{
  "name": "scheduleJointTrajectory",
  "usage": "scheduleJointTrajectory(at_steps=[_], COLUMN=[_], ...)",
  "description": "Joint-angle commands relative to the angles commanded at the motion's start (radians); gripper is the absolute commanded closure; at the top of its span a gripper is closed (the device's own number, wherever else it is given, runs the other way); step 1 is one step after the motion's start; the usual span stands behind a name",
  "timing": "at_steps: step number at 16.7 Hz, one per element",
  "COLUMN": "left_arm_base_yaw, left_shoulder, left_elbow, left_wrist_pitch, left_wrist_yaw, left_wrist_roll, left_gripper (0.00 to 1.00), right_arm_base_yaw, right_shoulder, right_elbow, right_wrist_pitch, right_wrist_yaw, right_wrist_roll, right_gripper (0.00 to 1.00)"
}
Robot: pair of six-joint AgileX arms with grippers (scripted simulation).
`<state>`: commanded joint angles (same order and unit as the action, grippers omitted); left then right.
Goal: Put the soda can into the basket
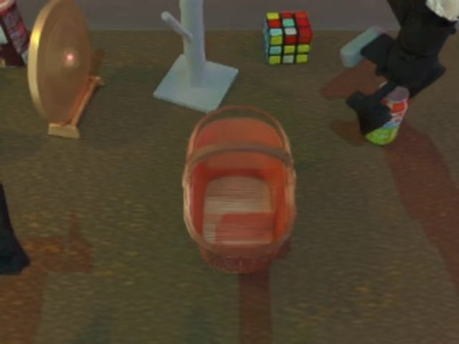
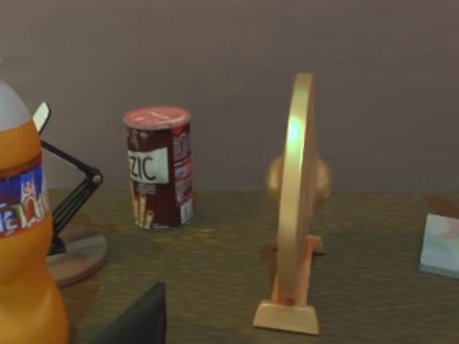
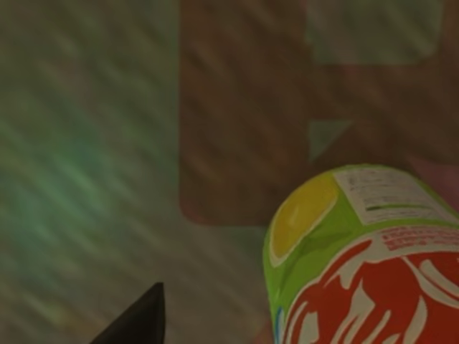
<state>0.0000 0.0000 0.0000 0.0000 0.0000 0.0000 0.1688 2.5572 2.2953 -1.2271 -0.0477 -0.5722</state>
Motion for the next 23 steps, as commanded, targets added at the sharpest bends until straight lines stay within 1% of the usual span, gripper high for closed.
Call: scheduleJointTrajectory(at_steps=[1,14,15,23], left_arm_base_yaw=[0.0,0.0,0.0,0.0], left_shoulder=[0.0,0.0,0.0,0.0], left_elbow=[0.0,0.0,0.0,0.0], left_wrist_pitch=[0.0,0.0,0.0,0.0], left_wrist_yaw=[0.0,0.0,0.0,0.0], left_wrist_roll=[0.0,0.0,0.0,0.0], left_gripper=[0.0,0.0,0.0,0.0], right_arm_base_yaw=[0.0,0.0,0.0,-0.004], right_shoulder=[0.0,0.0,0.0,0.0], right_elbow=[0.0,0.0,0.0,0.0], right_wrist_pitch=[0.0,0.0,0.0,0.0], right_wrist_yaw=[0.0,0.0,0.0,0.0], right_wrist_roll=[0.0,0.0,0.0,0.002], right_gripper=[0.0,0.98,1.0,1.0])
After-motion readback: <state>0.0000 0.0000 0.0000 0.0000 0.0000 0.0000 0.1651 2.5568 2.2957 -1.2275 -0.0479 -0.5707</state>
